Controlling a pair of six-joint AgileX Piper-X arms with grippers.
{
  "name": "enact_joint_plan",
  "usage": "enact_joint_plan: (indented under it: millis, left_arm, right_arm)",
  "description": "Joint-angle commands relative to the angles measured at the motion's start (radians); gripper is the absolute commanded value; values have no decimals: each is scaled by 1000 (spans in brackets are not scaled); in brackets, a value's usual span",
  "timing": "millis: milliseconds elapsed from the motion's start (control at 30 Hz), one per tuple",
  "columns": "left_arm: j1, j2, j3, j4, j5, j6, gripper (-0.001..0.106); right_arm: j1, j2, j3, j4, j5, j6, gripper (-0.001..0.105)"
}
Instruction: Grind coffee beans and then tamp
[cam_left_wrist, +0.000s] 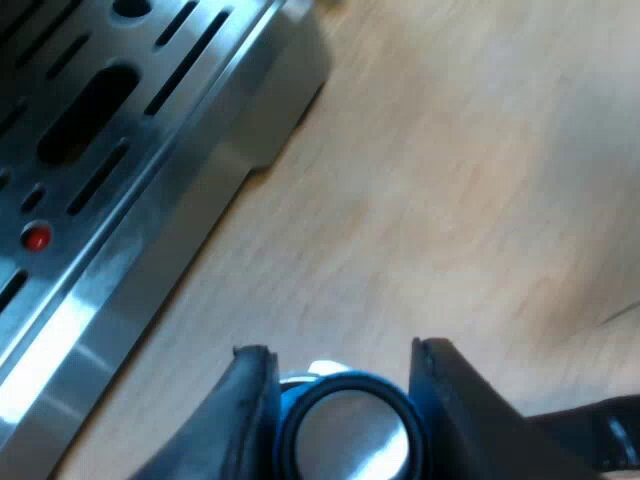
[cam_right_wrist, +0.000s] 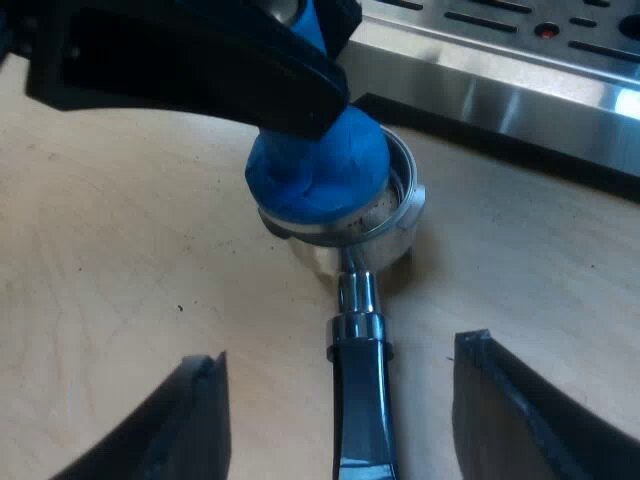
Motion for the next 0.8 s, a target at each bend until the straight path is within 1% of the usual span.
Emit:
enact_joint_plan:
  millis: [33,167,500,800]
  left_arm:
    - [0,7,-10,-26,-12,11,10]
    - [0,18,-10,-26,-22,13,10]
    - [0,81,-10,-64,-22,12,10]
    - [0,83,-10,-63,-22,12,10]
  right_arm:
    - [1,-5,-1,-7,4,5,52]
    - [1,-5,-1,-7,4,8,52]
    - [1,-5,-1,-7,2,10,52]
    - [1,-5,-1,-7,2,10,52]
